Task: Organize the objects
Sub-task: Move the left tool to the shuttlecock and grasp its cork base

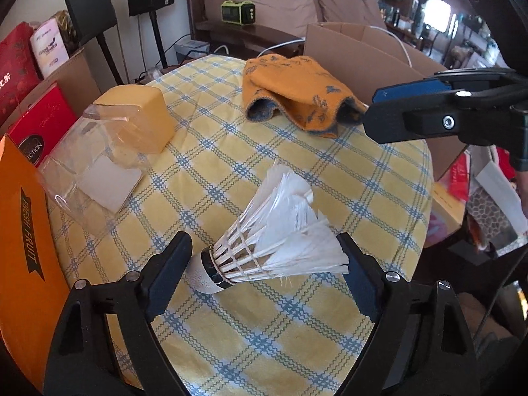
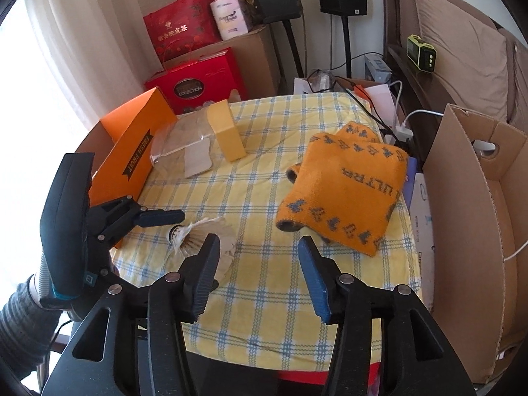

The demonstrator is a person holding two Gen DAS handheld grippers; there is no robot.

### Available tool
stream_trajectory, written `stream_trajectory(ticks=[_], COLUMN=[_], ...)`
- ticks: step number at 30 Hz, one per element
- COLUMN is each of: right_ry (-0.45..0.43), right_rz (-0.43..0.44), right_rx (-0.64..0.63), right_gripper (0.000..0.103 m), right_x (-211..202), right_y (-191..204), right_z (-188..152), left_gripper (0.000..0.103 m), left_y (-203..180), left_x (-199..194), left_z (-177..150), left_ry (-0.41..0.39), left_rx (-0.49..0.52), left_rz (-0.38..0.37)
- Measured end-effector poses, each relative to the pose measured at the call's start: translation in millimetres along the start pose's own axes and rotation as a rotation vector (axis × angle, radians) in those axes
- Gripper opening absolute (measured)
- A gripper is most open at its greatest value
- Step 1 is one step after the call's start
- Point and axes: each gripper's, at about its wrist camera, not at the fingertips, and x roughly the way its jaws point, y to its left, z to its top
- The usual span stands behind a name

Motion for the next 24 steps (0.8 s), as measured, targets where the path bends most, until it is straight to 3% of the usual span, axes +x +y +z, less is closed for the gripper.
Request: stream_trajectory(ticks=[7,13,17,21,22,23,24], right_ry=[-0.007,-0.016,-0.016,-0.016,-0.017,-0.018,-0.019], right_rz=[0.008,0.015,0.014,0.014,0.014,0.015,0.014], right_rx=[0.014,0.018,0.018,0.017,0.018,0.021,0.025], right_gripper=[0.051,0.051,0.051,0.051,0.051,0.051,0.051], right_x=[-2.6,-4.9,-4.9,-4.6,-4.6,-4.4,-4.2], right_y=[-1.9,-1.2,-1.3,-0.5,-0.6,-0.8,-0.8], right_z=[-1.4,-1.4,-1.4,-1.3,-1.3,-1.1,-1.0], left_gripper=[0.097,0.098,0.083,0.054,0.041,0.035,0.035], left_y=[-16.3,-17.5,-6.2,9.9,13.1,15.1,16.8], left_x=[-3.6,-0.7,1.7,4.6,4.4,4.4,4.3], left_z=[-10.8,-14.0,-10.1,-3.7,-1.6,0.6,1.9], left_ry=[0.026,0.044,0.045,0.056,0.055,0.057,0.056], left_rx=[0.128,0.152,0.085,-0.005,-0.017,-0.030,-0.042], left_rz=[0.002,0.027,0.015,-0.035,-0.028,-0.017,-0.018])
